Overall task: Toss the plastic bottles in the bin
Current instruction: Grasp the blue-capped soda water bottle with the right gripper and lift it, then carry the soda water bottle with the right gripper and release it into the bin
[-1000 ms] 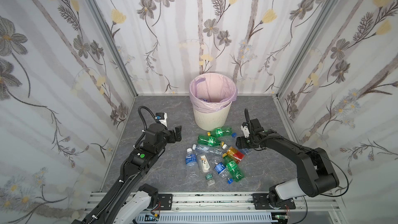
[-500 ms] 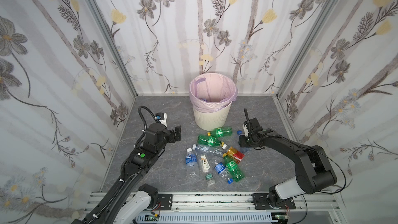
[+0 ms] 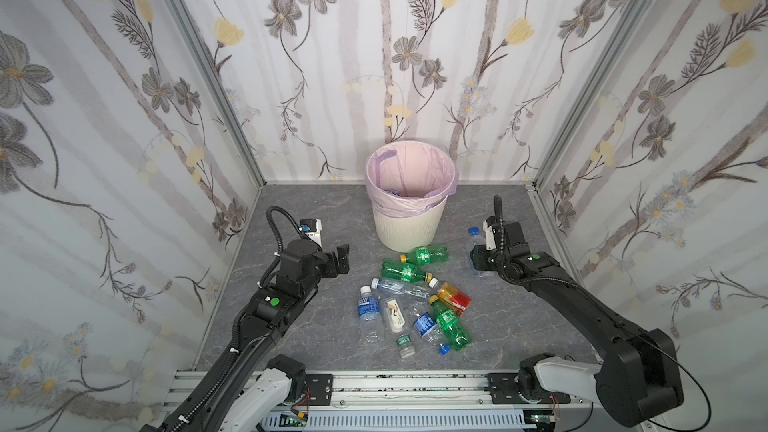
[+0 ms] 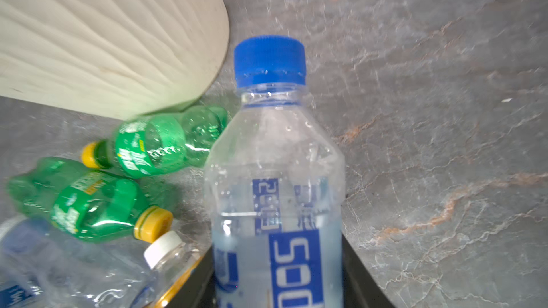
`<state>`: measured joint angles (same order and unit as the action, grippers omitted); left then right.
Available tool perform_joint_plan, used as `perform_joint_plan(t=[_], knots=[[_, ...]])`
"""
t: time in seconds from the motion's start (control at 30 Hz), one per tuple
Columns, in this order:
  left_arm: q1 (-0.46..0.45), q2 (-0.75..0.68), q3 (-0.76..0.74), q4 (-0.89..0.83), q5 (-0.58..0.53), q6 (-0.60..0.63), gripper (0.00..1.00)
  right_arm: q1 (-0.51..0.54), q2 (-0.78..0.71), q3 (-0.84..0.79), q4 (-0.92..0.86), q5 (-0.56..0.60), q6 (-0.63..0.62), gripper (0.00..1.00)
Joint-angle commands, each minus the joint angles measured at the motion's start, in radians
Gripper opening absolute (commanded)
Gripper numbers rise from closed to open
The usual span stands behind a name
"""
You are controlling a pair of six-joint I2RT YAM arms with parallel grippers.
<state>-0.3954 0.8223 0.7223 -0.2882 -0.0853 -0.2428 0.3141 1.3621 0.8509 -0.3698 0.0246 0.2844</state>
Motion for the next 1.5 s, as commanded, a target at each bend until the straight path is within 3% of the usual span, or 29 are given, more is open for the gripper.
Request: perform_joint_plan(t=[0.0,0.27,0.6,0.77,0.9,0.93,0.97,1.0,1.07,1.13,1.3,1.47], knots=[[0.000,0.004,0.007,0.015,0.003,-0.006,1.00,0.000,-0.087,0.022,0.111,-0.064,-0.009,0.42],[0.001,-0.001,0.002,0.014,0.036,-0.005,1.00,-0.003,-0.300,0.030,0.281,-0.246,-0.028,0.43],[0.001,-0.012,0.001,0.013,0.053,-0.006,1.00,0.001,-0.426,-0.032,0.532,-0.408,-0.004,0.45],[0.001,-0.013,0.008,0.007,0.090,-0.013,1.00,0.013,-0.371,0.014,0.631,-0.426,0.024,0.45],[0.001,-0.007,0.002,0.008,0.159,-0.012,1.00,0.052,-0.185,0.150,0.751,-0.391,0.043,0.43],[0.001,-0.001,0.003,0.009,0.185,-0.010,1.00,0.070,-0.106,0.228,0.742,-0.346,0.049,0.46],[0.001,0.002,0.003,0.008,0.193,-0.016,1.00,0.081,-0.024,0.318,0.699,-0.306,0.053,0.56],[0.001,0.007,0.005,0.007,0.196,-0.025,1.00,0.090,0.079,0.449,0.616,-0.286,0.057,0.74],[0.001,0.009,0.009,-0.001,0.202,-0.043,1.00,0.104,0.241,0.656,0.478,-0.342,0.049,0.92],[0.001,-0.004,0.011,-0.020,0.203,-0.062,1.00,0.134,0.310,0.712,0.454,-0.332,0.038,0.99],[0.001,-0.068,-0.016,-0.049,0.178,-0.108,1.00,0.158,0.249,0.584,0.519,-0.278,0.019,1.00],[0.001,-0.026,0.007,-0.109,0.219,-0.168,1.00,0.158,0.140,0.468,0.499,-0.248,-0.025,1.00]])
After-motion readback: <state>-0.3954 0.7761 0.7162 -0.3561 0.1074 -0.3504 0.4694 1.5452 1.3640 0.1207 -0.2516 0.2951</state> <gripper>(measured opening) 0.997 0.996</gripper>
